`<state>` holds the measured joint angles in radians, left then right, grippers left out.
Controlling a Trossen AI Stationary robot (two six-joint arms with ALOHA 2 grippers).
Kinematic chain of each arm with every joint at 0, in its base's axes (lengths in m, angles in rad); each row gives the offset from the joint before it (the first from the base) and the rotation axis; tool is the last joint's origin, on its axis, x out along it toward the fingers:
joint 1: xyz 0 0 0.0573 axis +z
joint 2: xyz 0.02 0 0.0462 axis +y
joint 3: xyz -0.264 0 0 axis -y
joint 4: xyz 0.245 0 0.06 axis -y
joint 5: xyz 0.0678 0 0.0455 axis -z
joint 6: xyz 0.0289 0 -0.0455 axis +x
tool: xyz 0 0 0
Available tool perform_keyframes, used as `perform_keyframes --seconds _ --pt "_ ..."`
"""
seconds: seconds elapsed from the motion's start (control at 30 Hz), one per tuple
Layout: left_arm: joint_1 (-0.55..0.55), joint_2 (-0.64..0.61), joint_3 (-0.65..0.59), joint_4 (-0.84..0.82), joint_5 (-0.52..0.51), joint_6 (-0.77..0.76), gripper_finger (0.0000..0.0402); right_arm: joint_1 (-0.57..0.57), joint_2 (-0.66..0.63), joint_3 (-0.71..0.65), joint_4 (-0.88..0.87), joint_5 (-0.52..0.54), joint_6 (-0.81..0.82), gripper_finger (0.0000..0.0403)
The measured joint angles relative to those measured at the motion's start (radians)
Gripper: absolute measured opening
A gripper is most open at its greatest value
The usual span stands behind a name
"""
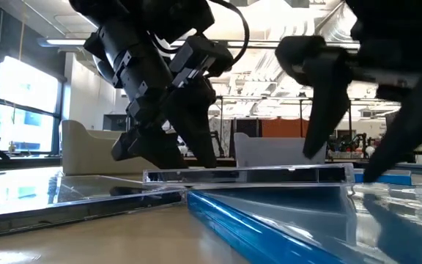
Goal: Pick & place jewel cases by type
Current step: Put the middle black CD case into the gray bin
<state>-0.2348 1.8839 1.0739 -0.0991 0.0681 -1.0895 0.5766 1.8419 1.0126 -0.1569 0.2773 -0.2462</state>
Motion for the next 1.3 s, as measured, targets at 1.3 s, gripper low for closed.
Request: perform_keyframes --seconds 1.3 --pt "0.006 0.002 -0.002 0.097 -0.011 -0.039 0.0182 0.056 0.045 -0.001 0.104 0.446 -0.177 0.0176"
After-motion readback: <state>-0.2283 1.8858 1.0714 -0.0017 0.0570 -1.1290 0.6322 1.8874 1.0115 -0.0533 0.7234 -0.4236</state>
